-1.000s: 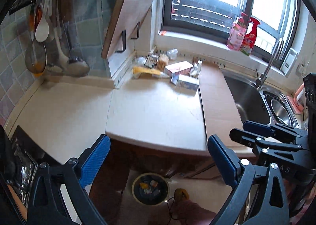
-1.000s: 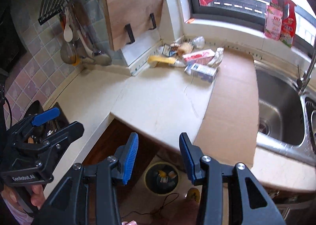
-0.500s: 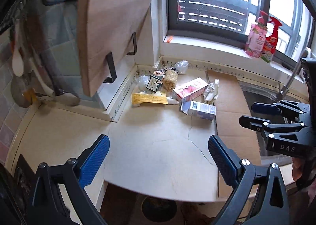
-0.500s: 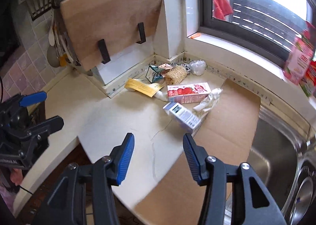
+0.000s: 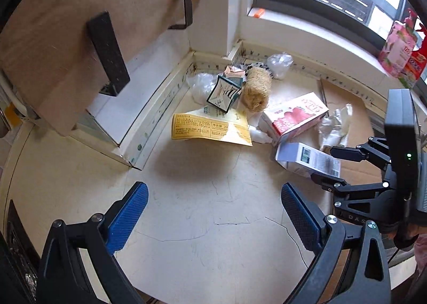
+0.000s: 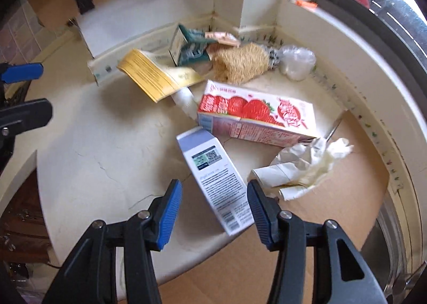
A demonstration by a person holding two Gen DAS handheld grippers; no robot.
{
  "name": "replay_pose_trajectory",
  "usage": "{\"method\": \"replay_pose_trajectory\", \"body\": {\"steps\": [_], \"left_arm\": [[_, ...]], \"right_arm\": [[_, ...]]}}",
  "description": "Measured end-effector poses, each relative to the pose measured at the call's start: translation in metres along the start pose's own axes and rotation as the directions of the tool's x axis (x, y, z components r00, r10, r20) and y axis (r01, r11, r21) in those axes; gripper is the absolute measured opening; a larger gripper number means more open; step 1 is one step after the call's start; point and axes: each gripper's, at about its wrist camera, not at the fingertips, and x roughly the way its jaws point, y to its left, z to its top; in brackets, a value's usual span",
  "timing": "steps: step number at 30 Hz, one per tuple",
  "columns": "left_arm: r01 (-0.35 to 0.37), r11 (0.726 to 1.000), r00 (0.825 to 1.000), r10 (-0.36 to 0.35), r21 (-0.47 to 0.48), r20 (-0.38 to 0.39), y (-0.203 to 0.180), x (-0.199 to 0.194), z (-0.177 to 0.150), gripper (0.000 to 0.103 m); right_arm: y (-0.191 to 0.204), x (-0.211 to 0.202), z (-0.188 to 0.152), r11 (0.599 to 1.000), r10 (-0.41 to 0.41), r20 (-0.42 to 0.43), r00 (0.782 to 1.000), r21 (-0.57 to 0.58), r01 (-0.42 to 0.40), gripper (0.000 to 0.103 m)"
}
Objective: Collect trash
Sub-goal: 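Raise both tools back over the counter toward the milk cartons, then grasp the white milk carton with the right tool while the left tool grasps the yellow carton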
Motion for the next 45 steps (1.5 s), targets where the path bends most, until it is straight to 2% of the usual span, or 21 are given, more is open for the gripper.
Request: {"method": "replay_pose_trajectory", "body": {"steps": [2, 4, 7, 10, 14, 16, 18, 22, 25, 27, 28, 30, 31, 34, 35, 36, 38, 40, 45], "left_arm": [[-0.006, 1.0, 1.0, 0.006, -0.003, -0.014, 0.0, 0.009, 0.001, 0.099], [-0.013, 1.0, 1.0, 0.013, -0.005, -0.025, 0.0, 0.016, 0.001, 0.099], [-0.013, 1.0, 0.999, 0.012, -0.018, -0.039, 0.002, 0.024, 0.002, 0.099], [0.001, 0.999, 0.999, -0.003, -0.038, -0.045, 0.003, 0.03, 0.007, 0.099], [0.006, 0.998, 0.999, -0.009, -0.059, -0.049, -0.001, 0.042, 0.016, 0.099], [0.007, 0.997, 0.999, -0.011, -0.071, -0.051, -0.003, 0.049, 0.02, 0.098], [0.015, 0.996, 0.998, -0.02, -0.09, -0.054, -0.003, 0.055, 0.024, 0.093], [0.057, 0.982, 0.995, -0.07, -0.182, -0.065, 0.002, 0.072, 0.032, 0.09], [0.101, 0.949, 0.989, -0.128, -0.299, -0.072, 0.014, 0.088, 0.037, 0.08], [0.124, 0.922, 0.984, -0.162, -0.368, -0.073, 0.022, 0.099, 0.038, 0.068], [0.132, 0.905, 0.981, -0.177, -0.404, -0.076, 0.026, 0.106, 0.038, 0.066], [0.143, 0.883, 0.977, -0.198, -0.448, -0.078, 0.031, 0.117, 0.038, 0.051], [0.147, 0.872, 0.976, -0.205, -0.467, -0.076, 0.032, 0.122, 0.038, 0.048], [0.195, 0.839, 0.971, -0.239, -0.508, -0.023, 0.034, 0.127, 0.037, 0.033], [0.214, 0.835, 0.969, -0.246, -0.507, 0.005, 0.033, 0.124, 0.038, 0.023], [0.233, 0.834, 0.967, -0.251, -0.5, 0.031, 0.031, 0.119, 0.039, 0.012], [0.232, 0.853, 0.972, -0.222, -0.468, 0.076, 0.025, 0.107, 0.043, 0.002], [0.221, 0.87, 0.975, -0.197, -0.44, 0.101, 0.02, 0.096, 0.044, 0.0], [0.234, 0.89, 0.971, -0.197, -0.391, 0.134, 0.012, 0.071, 0.039, 0.0]], "right_arm": [[-0.004, 0.008, 0.002, 1.0, -0.012, 0.017, 1.0, -0.011, 0.012, 0.053], [-0.007, 0.016, 0.005, 1.0, 0.028, -0.015, 0.999, -0.009, -0.028, 0.053], [-0.008, 0.022, 0.006, 0.998, 0.04, -0.026, 0.999, -0.039, -0.041, 0.05], [-0.007, 0.02, 0.008, 0.996, 0.058, -0.014, 0.998, -0.062, -0.059, 0.036], [-0.017, 0.004, 0.012, 0.991, 0.133, 0.05, 0.99, 0.017, -0.134, 0.036], [-0.024, -0.006, 0.014, 0.98, 0.182, 0.093, 0.979, 0.066, -0.188, 0.036], [-0.033, -0.017, 0.017, 0.964, 0.222, 0.145, 0.964, 0.113, -0.239, 0.036], [-0.045, -0.026, 0.02, 0.943, 0.233, 0.224, 0.946, 0.184, -0.276, 0.036], [-0.051, -0.027, 0.02, 0.936, 0.222, 0.256, 0.941, 0.214, -0.279, 0.036], [-0.053, -0.023, 0.02, 0.932, 0.222, 0.264, 0.939, 0.225, -0.284, 0.036], [-0.053, -0.022, 0.02, 0.932, 0.219, 0.264, 0.939, 0.23, -0.282, 0.036], [-0.055, -0.019, 0.019, 0.929, 0.217, 0.262, 0.94, 0.24, -0.281, 0.036], [-0.055, -0.018, 0.018, 0.927, 0.218, 0.26, 0.941, 0.245, -0.282, 0.036], [-0.055, -0.011, 0.017, 0.922, 0.225, 0.251, 0.941, 0.257, -0.289, 0.036], [-0.054, -0.011, 0.016, 0.922, 0.225, 0.249, 0.942, 0.259, -0.289, 0.036], [-0.054, -0.011, 0.015, 0.921, 0.227, 0.248, 0.942, 0.261, -0.29, 0.036], [-0.052, -0.012, 0.013, 0.92, 0.228, 0.25, 0.941, 0.262, -0.292, 0.036], [-0.049, -0.015, 0.011, 0.918, 0.23, 0.255, 0.939, 0.263, -0.296, 0.036], [-0.039, -0.029, 0.007, 0.919, 0.224, 0.276, 0.935, 0.26, -0.297, 0.036]]}}
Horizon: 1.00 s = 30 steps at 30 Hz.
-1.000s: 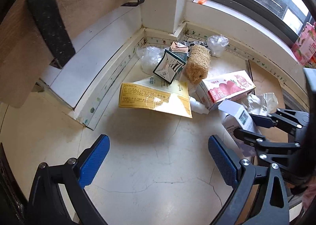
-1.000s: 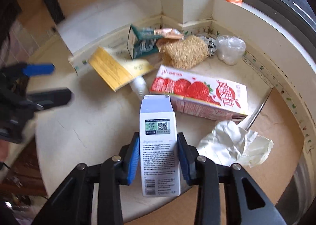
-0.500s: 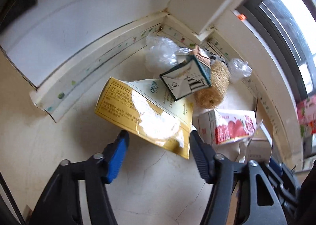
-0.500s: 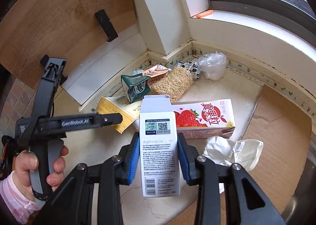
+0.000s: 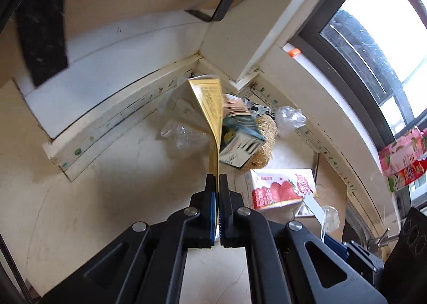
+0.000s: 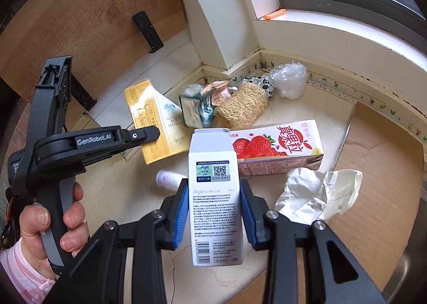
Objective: Collect trash
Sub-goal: 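Grasp the white milk carton with the right tool while the left tool grasps the yellow carton, then carry both cartons off the counter down over the floor bin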
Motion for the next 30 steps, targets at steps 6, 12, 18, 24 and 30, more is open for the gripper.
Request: {"method": "replay_pose_trajectory", "body": {"steps": [6, 12, 18, 24, 30], "left_arm": [[0.009, 0.996, 0.999, -0.013, 0.091, 0.042, -0.007, -0.04, -0.017, 0.0], [0.015, 0.981, 0.999, -0.024, 0.191, 0.045, -0.003, -0.081, -0.047, 0.0], [0.038, 0.955, 0.997, -0.057, 0.293, 0.057, -0.005, -0.136, -0.085, 0.0], [0.107, 0.927, 0.99, -0.134, 0.36, 0.05, 0.014, -0.204, -0.128, 0.0], [0.172, 0.901, 0.978, -0.206, 0.398, 0.043, 0.04, -0.271, -0.172, 0.0]], "right_arm": [[0.018, -0.025, -0.009, 1.0, -0.003, 0.043, 0.999, 0.007, 0.003, 0.036], [0.036, -0.049, -0.026, 1.0, -0.017, 0.066, 0.998, 0.027, 0.016, 0.036], [0.071, -0.084, -0.053, 0.999, -0.03, 0.093, 0.995, 0.03, 0.028, 0.036], [0.121, -0.124, -0.094, 0.997, -0.074, 0.116, 0.991, 0.041, 0.07, 0.036], [0.164, -0.159, -0.141, 0.992, -0.12, 0.137, 0.983, 0.053, 0.113, 0.036]]}}
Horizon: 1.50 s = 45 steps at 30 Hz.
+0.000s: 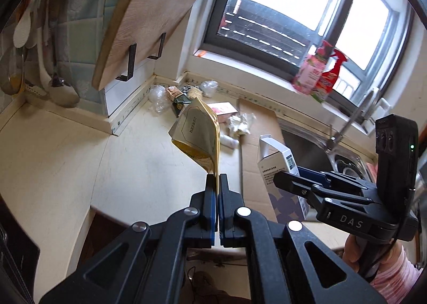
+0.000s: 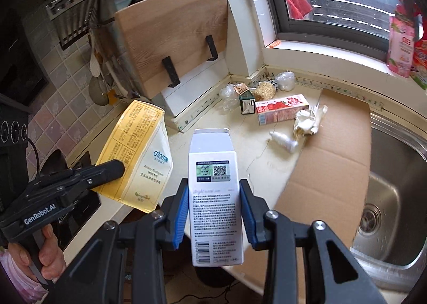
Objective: Collect trash
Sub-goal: 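Carry both cartons off the counter down over the floor bin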
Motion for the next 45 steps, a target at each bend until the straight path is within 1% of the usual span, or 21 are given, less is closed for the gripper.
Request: {"method": "replay_pose_trajectory", "body": {"steps": [4, 9, 13, 17, 20, 24, 28, 34, 35, 39, 41, 44, 45], "left_arm": [[0.037, 0.999, 0.999, -0.037, 0.032, -0.013, -0.001, -0.039, -0.036, 0.0], [0.057, 0.996, 0.996, -0.053, 0.063, -0.067, 0.005, -0.066, -0.078, 0.0], [0.06, 0.996, 0.99, -0.05, 0.072, -0.13, 0.013, -0.068, -0.106, 0.0], [0.057, 0.995, 0.98, -0.04, 0.082, -0.196, 0.021, -0.066, -0.134, 0.0], [0.045, 0.995, 0.97, -0.022, 0.088, -0.244, 0.029, -0.062, -0.151, 0.0], [0.024, 0.997, 0.948, 0.001, 0.075, -0.317, 0.043, -0.046, -0.167, 0.0], [0.0, 0.997, 0.931, 0.027, 0.075, -0.363, 0.054, -0.027, -0.183, 0.0], [-0.042, 0.999, 0.884, 0.053, 0.033, -0.464, 0.068, 0.012, -0.214, 0.0], [-0.048, 0.998, 0.873, 0.056, 0.029, -0.485, 0.07, 0.021, -0.221, 0.0], [-0.064, 0.998, 0.84, 0.066, 0.022, -0.538, 0.077, 0.053, -0.24, 0.0], [-0.07, 0.997, 0.829, 0.068, 0.018, -0.555, 0.082, 0.069, -0.251, 0.0], [-0.083, 0.996, 0.816, 0.078, 0.016, -0.572, 0.09, 0.095, -0.268, 0.0], [-0.093, 0.996, 0.809, 0.084, 0.014, -0.582, 0.094, 0.104, -0.275, 0.0]], "right_arm": [[0.026, -0.024, -0.031, 1.0, -0.017, 0.012, 1.0, 0.008, 0.017, 0.036], [0.057, -0.037, -0.073, 1.0, -0.016, -0.005, 1.0, 0.024, 0.016, 0.036], [0.073, -0.035, -0.108, 0.999, -0.007, -0.054, 0.999, 0.047, 0.009, 0.036], [0.082, -0.024, -0.141, 0.998, -0.003, -0.124, 0.992, 0.065, 0.011, 0.036], [0.081, -0.015, -0.157, 0.996, 0.0, -0.167, 0.986, 0.082, 0.014, 0.036], [0.081, 0.002, -0.17, 0.997, 0.002, -0.217, 0.976, 0.078, 0.015, 0.036], [0.075, 0.024, -0.18, 0.997, 0.013, -0.268, 0.963, 0.077, 0.008, 0.036], [0.058, 0.062, -0.199, 0.994, 0.03, -0.354, 0.935, 0.104, 0.007, 0.036], [0.054, 0.07, -0.203, 0.994, 0.035, -0.366, 0.93, 0.111, 0.006, 0.036], [0.043, 0.1, -0.219, 0.992, 0.032, -0.417, 0.909, 0.125, 0.022, 0.036], [0.036, 0.119, -0.229, 0.99, 0.037, -0.445, 0.895, 0.139, 0.028, 0.036], [0.029, 0.145, -0.245, 0.988, 0.045, -0.478, 0.877, 0.151, 0.032, 0.036], [0.027, 0.155, -0.251, 0.988, 0.051, -0.486, 0.872, 0.154, 0.028, 0.036]]}}
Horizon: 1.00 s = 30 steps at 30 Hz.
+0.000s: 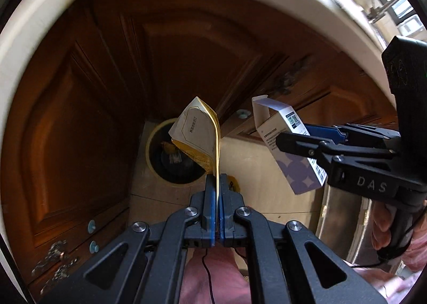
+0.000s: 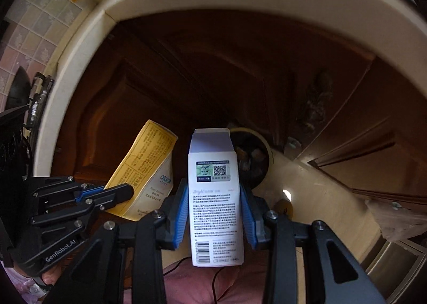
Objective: Collect trash
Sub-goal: 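Carry both cartons off the counter down over the floor bin, then open the left tool then the right tool to drop both cartons into the bin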
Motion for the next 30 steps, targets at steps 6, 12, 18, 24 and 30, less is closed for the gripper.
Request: {"method": "replay_pose_trajectory", "body": {"steps": [6, 12, 18, 24, 30], "left_arm": [[-0.011, 0.998, 0.997, 0.006, -0.06, -0.076, 0.015, 0.07, 0.001, 0.0], [-0.036, 0.994, 0.992, 0.023, -0.104, -0.121, 0.031, 0.122, 0.005, 0.0], [-0.072, 0.992, 0.991, 0.059, -0.103, -0.123, 0.042, 0.152, 0.016, 0.024], [-0.162, 0.985, 0.979, 0.153, -0.064, -0.132, 0.048, 0.156, 0.024, 0.051], [-0.197, 0.98, 0.974, 0.191, -0.04, -0.118, 0.051, 0.13, 0.021, 0.061]], "right_arm": [[-0.011, 0.066, 0.001, 1.0, 0.001, -0.073, 0.997, 0.009, -0.001, 0.036], [-0.012, 0.124, 0.007, 1.0, -0.024, -0.14, 0.99, -0.017, 0.021, 0.036], [-0.021, 0.161, 0.016, 0.999, -0.039, -0.163, 0.986, -0.004, 0.039, 0.037], [-0.025, 0.167, 0.023, 0.998, -0.057, -0.17, 0.984, 0.021, 0.062, 0.038], [-0.024, 0.145, 0.022, 0.997, -0.07, -0.159, 0.985, 0.022, 0.074, 0.039]]}}
